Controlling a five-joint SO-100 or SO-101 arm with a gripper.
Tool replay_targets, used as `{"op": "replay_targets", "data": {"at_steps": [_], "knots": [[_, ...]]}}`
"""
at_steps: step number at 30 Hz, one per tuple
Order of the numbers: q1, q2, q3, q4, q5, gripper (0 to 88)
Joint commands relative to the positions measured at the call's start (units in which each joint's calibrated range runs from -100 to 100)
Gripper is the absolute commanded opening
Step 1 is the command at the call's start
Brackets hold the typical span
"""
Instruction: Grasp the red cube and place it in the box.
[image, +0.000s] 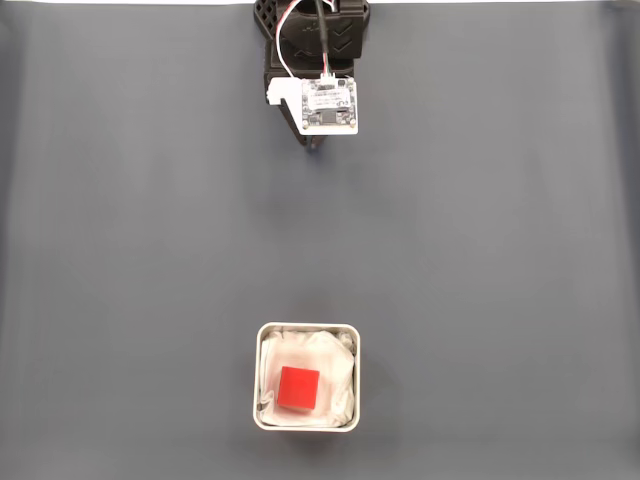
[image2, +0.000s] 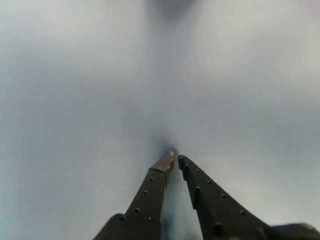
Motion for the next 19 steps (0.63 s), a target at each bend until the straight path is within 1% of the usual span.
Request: {"op": "replay_targets", "data": {"at_steps": [1, 19], "knots": [[-0.5, 0.0, 0.5, 1.2, -1.1, 0.1], [-0.5, 0.0, 0.5, 1.3, -1.5, 0.1]]}}
